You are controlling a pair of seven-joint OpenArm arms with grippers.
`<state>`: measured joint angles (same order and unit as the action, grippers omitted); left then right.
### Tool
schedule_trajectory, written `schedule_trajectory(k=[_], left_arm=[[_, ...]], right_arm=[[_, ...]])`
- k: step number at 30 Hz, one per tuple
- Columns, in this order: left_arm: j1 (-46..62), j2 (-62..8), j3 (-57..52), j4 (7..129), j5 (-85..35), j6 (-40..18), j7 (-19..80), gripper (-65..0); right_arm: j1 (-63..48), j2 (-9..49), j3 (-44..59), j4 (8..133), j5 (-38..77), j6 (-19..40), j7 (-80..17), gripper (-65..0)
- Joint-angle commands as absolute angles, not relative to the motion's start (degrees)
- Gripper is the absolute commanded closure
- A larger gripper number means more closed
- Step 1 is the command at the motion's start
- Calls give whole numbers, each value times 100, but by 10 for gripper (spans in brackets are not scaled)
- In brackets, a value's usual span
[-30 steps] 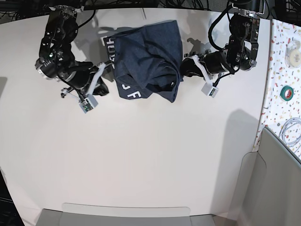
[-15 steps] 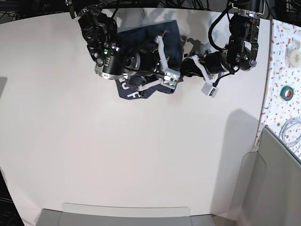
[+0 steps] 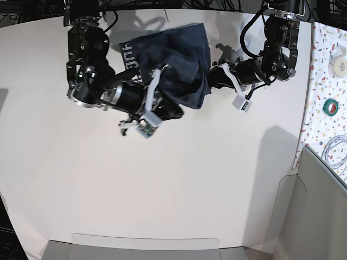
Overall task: Layout the t-shirt on the table in an organized manner, then fold the t-shirt properly
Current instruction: 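Regrasp the folded bundle edge with the right gripper, then move the left gripper onto the bundle and press the folded edges together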
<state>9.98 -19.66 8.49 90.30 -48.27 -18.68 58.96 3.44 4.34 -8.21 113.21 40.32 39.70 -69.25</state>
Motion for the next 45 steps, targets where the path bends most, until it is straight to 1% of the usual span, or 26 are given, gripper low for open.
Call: schedule_trajectory(k=[1,3,4,9,15,23,25,27,32,35,38,42,45], left_arm=[[1068,-2026,840,8945,-4189,-1648,6290,-89],[1068,-2026,840,8945,-4189,-1648,6290,-89],[1068,-2026,840,8945,-4189,-1648,6290,-89],[1059,-2044,840,8945,-4189,-1648,6290,-89],[1051,-2044,840,8945,-4189,-1648,6290,-89],[1051,-2044,831,8963,-4189,-1648,6281,-89],[1007,-2044,822,9033,-4189,-1648,6273,-89],[919,-2044,611,9235,-4189,-1648,6273,-89],[927,-2009,-576,10176,-4224,-1648,6281,-89],[936,-1947,-1279,10862,-4242,-1657,6281,-89],[936,-1613,-1982,11451,-4382,-1675,6387,-88],[910,-1525,-2114,11732,-5138,-1675,7011,-82],[664,-1508,-2105,11723,-6114,-1675,7582,-36]], right_arm=[[286,374,-462,11371,4066,4000,-6818,0],[84,347,119,11371,3829,4000,-6818,0],[4,347,233,11363,3662,4000,-6826,0],[-400,321,189,11363,2703,4000,-6826,0],[-453,303,-769,11363,2589,4000,-6826,0],[163,462,-2914,11363,2580,4000,-6826,0],[277,497,-3178,11363,2580,4000,-6826,0],[303,479,-3204,11363,2580,4000,-6826,0],[303,470,-2800,11371,2589,4000,-6809,0],[215,453,-2193,11371,2589,4000,-6809,0],[4,418,-1270,11380,2589,4000,-6809,0],[-286,303,-277,11380,2589,4000,-6809,0],[-514,338,57,11380,2589,4000,-6826,0]])
